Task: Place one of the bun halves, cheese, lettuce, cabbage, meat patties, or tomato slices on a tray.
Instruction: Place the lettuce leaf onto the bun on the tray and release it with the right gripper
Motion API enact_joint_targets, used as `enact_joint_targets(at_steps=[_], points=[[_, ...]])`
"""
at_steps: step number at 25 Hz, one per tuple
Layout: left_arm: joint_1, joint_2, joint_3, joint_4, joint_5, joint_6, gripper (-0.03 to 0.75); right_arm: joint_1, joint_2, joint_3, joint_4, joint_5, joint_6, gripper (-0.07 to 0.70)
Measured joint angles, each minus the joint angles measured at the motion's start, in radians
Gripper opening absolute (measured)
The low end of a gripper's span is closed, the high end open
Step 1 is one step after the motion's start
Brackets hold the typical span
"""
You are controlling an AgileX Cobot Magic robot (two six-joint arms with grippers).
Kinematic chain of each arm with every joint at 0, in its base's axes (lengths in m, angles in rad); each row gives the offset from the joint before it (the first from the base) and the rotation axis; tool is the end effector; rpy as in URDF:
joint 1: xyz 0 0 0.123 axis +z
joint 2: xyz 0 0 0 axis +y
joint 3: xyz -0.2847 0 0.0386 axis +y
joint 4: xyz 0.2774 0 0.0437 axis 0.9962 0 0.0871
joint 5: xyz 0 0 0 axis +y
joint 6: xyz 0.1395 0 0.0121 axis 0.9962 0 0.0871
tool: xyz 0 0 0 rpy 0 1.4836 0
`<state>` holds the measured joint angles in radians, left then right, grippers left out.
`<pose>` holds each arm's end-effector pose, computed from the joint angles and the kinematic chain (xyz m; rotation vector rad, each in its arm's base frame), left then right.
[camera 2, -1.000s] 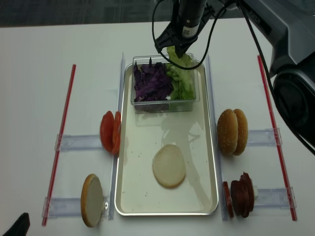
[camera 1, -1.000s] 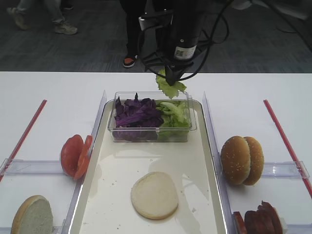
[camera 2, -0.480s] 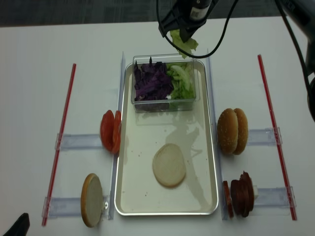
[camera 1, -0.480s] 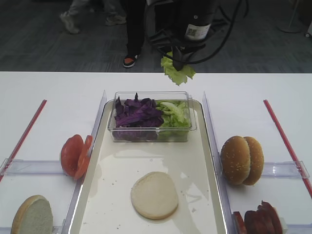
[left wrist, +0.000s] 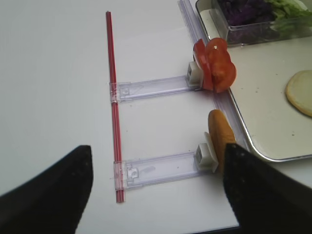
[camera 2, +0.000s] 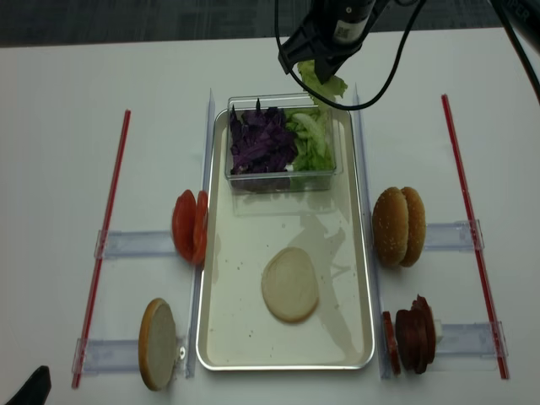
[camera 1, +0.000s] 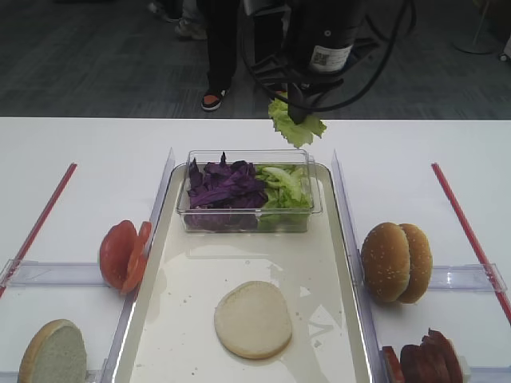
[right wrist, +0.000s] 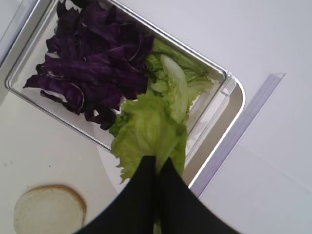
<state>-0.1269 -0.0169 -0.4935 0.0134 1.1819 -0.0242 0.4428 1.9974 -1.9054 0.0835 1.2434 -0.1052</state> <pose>0.0519 -0.0049 0.2531 0.1089 2.1531 -0.0712 0.4267 0.2146 0.2519 -0.7470 2.7309 0.1939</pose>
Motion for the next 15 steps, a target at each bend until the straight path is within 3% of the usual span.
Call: enact_joint_targets(at_steps=[7,15], points=[[0.000,0.000,0.000,0.000,0.000,0.000,0.523,0.000,-0.005,0.017,0.000,-0.002,0.000,0.035],[0.000,0.000,0.000,0.000,0.000,0.000,0.523,0.000,-0.081,0.161,0.094,-0.002,-0.025,0.035]])
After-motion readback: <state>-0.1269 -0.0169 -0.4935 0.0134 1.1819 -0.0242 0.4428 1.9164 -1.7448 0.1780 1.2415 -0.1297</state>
